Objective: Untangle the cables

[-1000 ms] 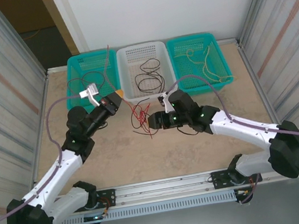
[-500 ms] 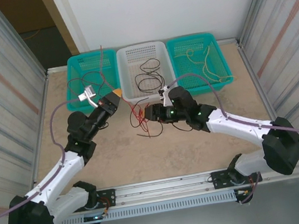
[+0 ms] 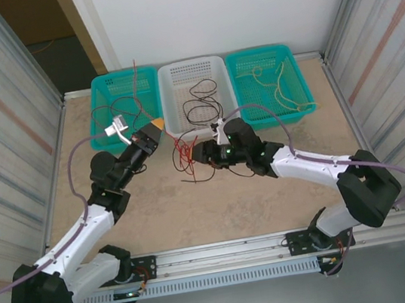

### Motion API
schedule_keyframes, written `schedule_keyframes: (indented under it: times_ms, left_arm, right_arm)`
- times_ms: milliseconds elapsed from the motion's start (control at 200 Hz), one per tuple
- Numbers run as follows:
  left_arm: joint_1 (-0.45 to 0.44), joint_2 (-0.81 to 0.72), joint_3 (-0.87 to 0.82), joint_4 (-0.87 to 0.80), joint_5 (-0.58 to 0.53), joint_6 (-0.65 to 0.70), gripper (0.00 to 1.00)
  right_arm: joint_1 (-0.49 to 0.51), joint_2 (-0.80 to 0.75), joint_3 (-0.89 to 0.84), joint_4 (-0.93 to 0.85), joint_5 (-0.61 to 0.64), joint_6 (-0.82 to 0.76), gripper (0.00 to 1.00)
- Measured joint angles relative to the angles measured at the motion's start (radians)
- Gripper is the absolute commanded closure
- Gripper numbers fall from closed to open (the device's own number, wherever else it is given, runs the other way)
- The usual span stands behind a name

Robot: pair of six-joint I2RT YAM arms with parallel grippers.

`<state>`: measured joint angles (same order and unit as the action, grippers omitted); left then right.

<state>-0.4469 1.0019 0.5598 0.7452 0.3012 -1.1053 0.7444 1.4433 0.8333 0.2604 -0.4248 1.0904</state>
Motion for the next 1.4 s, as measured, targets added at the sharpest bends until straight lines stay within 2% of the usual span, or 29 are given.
schedule_keyframes:
  times_ms: [220, 416, 636, 827, 937, 987, 1072, 1157, 1187, 1267, 1398]
  left_arm:
    - [0.0, 0.012, 0.0, 0.012, 0.0, -0.003, 1.0]
    - [0.0, 0.002, 0.019, -0.059, -0.013, 0.027, 1.0]
    - [-0.001, -0.111, 0.149, -0.426, -0.162, 0.144, 1.0]
    - [-0.003, -0.134, 0.303, -0.885, -0.365, 0.251, 1.0]
    - [0.008, -0.124, 0.357, -1.052, -0.446, 0.274, 1.0]
    - [0.013, -0.124, 0.357, -1.087, -0.456, 0.279, 1.0]
    - [0.025, -0.122, 0.356, -1.074, -0.451, 0.283, 1.0]
    - [0.028, -0.116, 0.347, -1.026, -0.403, 0.285, 1.0]
    - [0.028, -0.109, 0.345, -1.01, -0.383, 0.287, 1.0]
    - [0.028, -0.082, 0.345, -0.955, -0.331, 0.291, 1.0]
    - [0.029, -0.043, 0.345, -0.853, -0.224, 0.293, 1.0]
  right_arm:
    - [-0.006, 0.026, -0.006, 0.017, -0.018, 0.0, 0.85]
    - [0.009, 0.026, -0.007, -0.114, 0.048, -0.085, 0.91]
    - [0.023, 0.029, -0.016, -0.308, 0.145, -0.196, 0.98]
    - [0.104, 0.034, 0.026, -0.453, 0.264, -0.313, 0.99]
    - [0.159, 0.042, 0.047, -0.503, 0.312, -0.37, 0.86]
    - [0.175, 0.046, 0.057, -0.53, 0.337, -0.39, 0.76]
    - [0.188, 0.048, 0.066, -0.625, 0.397, -0.433, 0.51]
    - [0.19, 0.036, 0.077, -0.698, 0.446, -0.464, 0.38]
    - [0.19, 0.021, 0.079, -0.721, 0.456, -0.478, 0.31]
    - [0.182, -0.061, 0.08, -0.768, 0.454, -0.523, 0.24]
    - [0.173, -0.209, 0.123, -0.784, 0.404, -0.58, 0.22]
